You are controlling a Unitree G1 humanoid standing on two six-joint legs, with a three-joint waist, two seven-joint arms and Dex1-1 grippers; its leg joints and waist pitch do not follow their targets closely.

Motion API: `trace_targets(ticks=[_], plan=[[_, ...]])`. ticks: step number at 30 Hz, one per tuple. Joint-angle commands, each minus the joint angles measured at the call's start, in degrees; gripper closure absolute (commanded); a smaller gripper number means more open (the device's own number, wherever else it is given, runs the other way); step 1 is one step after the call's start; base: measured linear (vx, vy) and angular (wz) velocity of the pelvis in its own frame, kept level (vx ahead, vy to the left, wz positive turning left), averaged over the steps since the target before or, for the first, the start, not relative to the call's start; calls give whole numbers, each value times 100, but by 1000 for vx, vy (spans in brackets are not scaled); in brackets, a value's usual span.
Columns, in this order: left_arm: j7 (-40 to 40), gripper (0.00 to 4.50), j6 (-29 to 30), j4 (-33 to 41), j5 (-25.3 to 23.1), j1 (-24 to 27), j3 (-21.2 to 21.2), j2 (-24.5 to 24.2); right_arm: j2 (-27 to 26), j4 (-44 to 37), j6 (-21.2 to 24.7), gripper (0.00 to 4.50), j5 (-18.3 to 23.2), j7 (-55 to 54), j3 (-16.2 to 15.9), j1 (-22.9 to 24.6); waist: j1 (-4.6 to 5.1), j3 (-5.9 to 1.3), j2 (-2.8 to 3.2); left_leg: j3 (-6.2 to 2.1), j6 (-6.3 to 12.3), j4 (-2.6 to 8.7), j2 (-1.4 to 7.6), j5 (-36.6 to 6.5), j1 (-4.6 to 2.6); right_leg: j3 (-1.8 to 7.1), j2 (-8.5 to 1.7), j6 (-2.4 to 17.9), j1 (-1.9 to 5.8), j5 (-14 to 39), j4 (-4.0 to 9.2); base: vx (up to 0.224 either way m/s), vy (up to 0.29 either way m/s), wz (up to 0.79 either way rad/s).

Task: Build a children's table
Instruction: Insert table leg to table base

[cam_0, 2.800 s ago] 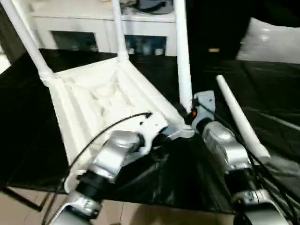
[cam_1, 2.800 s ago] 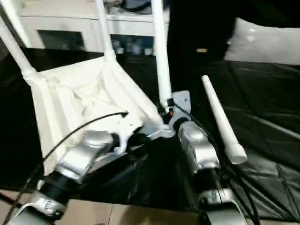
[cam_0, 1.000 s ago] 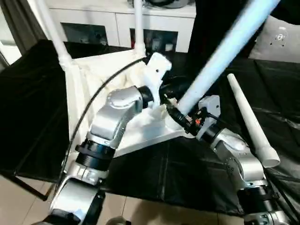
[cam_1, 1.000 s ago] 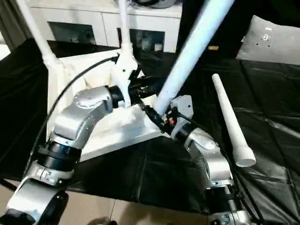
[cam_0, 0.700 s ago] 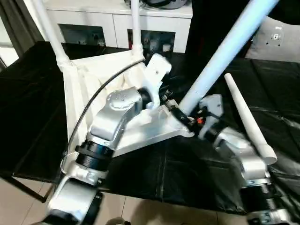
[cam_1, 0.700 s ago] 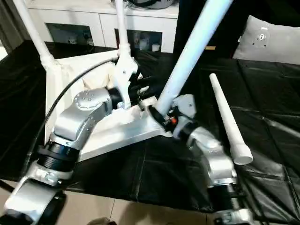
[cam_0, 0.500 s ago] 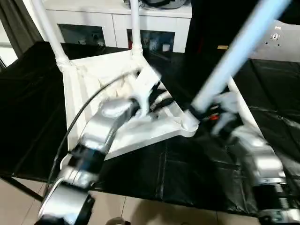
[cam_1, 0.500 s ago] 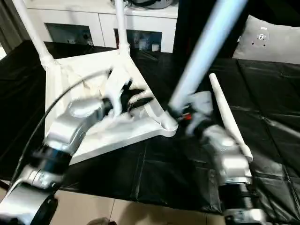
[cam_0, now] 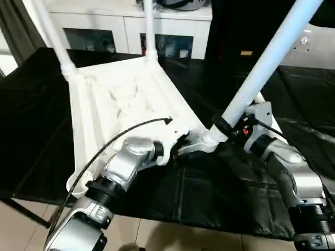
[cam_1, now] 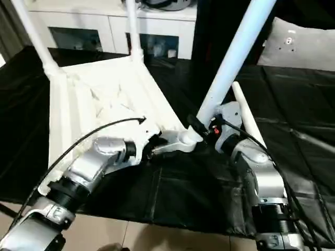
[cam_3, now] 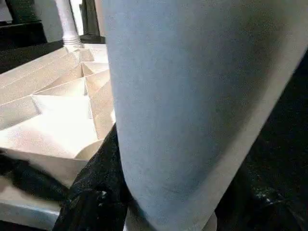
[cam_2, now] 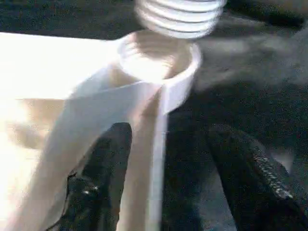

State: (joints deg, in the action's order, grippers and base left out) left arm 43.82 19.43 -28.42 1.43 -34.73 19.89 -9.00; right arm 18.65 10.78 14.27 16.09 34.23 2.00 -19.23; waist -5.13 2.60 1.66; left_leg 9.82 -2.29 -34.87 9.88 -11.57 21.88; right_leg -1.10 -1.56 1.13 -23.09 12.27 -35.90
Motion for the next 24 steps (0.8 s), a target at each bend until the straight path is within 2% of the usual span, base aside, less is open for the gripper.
trace_targets(ticks=[1,4,6,11,12,13,14,16,18,21,23,24], plan=[[-146,160,-32,-204,-145,-37,56,-82,-9,-196,53,260,66,30,-17,35,-27,-366,-29,-132,265,345,298,-376,-71,247,-596,1264,390,-364,386,0,0,0],[-100,160,-57,-340,-142,-62,60,-125,-4,-197,80,260,52,69,-36,51,-24,-360,-34,-123,237,350,292,-442,-75,248,-592,1276,377,-211,404,0,0,0],[20,197,-84,-477,-145,-57,30,-116,-5,-212,121,260,38,95,-47,57,-21,-347,-35,-125,219,359,291,-513,-73,250,-598,1266,378,-64,421,0,0,0],[113,203,17,-511,-142,-24,30,-109,6,-229,153,260,40,109,-83,74,-12,-318,-38,-122,149,385,295,-705,-94,254,-604,1192,357,486,477,0,0,0],[110,232,77,-501,-158,-16,49,-122,11,-233,161,260,40,117,-94,79,-14,-307,-35,-125,122,396,299,-784,-106,259,-611,1171,350,667,497,0,0,0],[110,238,77,-501,-158,-16,49,-122,11,-233,161,260,40,117,-94,79,-8,-304,-57,-123,110,401,297,-806,-105,261,-610,1154,355,730,500,0,0,0],[112,238,136,-515,-196,-20,95,-151,15,-239,171,260,34,126,-106,81,-12,-304,-45,-128,91,407,300,-806,-111,266,-608,1123,347,812,504,0,0,0],[94,240,196,-567,-261,-43,153,-189,22,-246,189,260,18,150,-125,78,-10,-307,-46,-130,89,412,299,-796,-110,267,-608,1106,348,824,503,0,0,0],[101,277,190,-609,-310,-67,180,-205,29,-247,202,260,0,179,-137,67,-8,-302,-47,-130,90,416,296,-799,-110,268,-609,1090,346,849,514,0,0,0],[141,285,178,-634,-356,-84,212,-217,36,-244,216,260,-16,203,-154,50,-7,-299,-48,-128,87,419,291,-824,-113,270,-607,1064,342,954,528,0,0,0],[161,321,177,-645,-376,-92,220,-218,38,-242,225,260,-20,211,-162,40,-7,-294,-42,-130,77,426,294,-867,-119,272,-608,1046,334,1039,539,0,0,0],[181,321,176,-674,-432,-115,261,-224,59,-283,311,260,-19,264,-223,-19,1,-294,-49,-131,70,431,295,-886,-120,274,-601,1045,338,1040,541,0,0,0]])
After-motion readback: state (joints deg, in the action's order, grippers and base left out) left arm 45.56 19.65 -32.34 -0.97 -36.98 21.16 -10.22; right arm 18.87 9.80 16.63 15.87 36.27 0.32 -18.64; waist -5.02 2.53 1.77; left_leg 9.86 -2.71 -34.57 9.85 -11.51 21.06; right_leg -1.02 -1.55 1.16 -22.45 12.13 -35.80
